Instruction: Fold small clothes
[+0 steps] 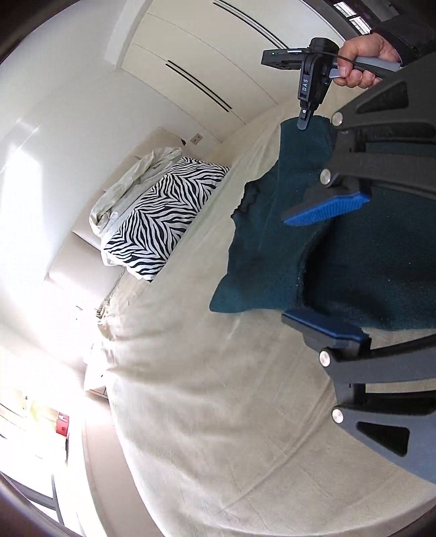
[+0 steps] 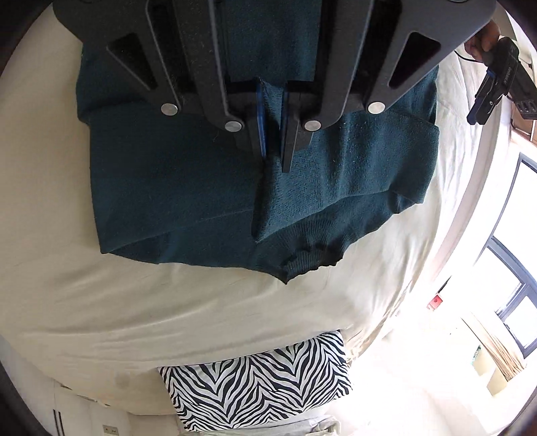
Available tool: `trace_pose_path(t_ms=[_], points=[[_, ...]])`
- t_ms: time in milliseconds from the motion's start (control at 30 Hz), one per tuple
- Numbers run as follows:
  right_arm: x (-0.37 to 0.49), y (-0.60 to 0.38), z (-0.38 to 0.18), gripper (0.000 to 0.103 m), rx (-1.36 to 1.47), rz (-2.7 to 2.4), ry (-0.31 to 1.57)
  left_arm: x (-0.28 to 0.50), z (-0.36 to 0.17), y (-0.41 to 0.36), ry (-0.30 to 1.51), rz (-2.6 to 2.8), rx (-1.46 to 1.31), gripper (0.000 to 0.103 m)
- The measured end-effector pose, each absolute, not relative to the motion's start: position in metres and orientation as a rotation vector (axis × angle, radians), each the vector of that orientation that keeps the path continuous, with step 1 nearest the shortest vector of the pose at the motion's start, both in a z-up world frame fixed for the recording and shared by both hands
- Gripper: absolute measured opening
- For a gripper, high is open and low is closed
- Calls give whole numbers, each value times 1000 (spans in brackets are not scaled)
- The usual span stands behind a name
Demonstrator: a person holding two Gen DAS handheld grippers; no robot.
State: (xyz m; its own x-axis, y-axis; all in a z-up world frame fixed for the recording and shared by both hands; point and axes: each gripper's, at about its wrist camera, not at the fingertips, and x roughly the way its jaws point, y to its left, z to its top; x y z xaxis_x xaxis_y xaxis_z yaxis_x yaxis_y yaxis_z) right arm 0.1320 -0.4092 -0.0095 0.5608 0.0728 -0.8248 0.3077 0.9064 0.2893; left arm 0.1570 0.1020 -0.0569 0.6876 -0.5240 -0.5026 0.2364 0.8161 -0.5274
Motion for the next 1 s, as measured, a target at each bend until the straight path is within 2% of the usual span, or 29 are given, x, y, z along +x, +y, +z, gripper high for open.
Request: trace_pose_path(t_ms=[233,433,667,700,767,800,933,967,1000], points=[[145,-449,-53,7,472,-207,1081,179,-56,106,725,-458,-475,51],[139,-458,-71,8,552,-188,1057,225,-57,71,780,-559,-471,51],[136,-467,-78,9,626,-159,1049,296,-104,26,959,-589,-435,51],[136,-469,-78,11,636,-161,1051,304,-117,27,992,-564,-426,47],[133,-473,-76,13,650,-170,1049,313,-134,35,1002,-555,-438,27],[131,-476,-73,14,649,-179,1047,314,-137,40,997,-562,-454,21],[119,-476,-52,17,639,-191,967,313,-133,48,1003,-579,-489,22],[118,-474,-47,19,654,-165,946,315,-129,48,997,-579,-494,29],[119,-469,-43,26,668,-130,933,317,-124,47,979,-577,-496,39]])
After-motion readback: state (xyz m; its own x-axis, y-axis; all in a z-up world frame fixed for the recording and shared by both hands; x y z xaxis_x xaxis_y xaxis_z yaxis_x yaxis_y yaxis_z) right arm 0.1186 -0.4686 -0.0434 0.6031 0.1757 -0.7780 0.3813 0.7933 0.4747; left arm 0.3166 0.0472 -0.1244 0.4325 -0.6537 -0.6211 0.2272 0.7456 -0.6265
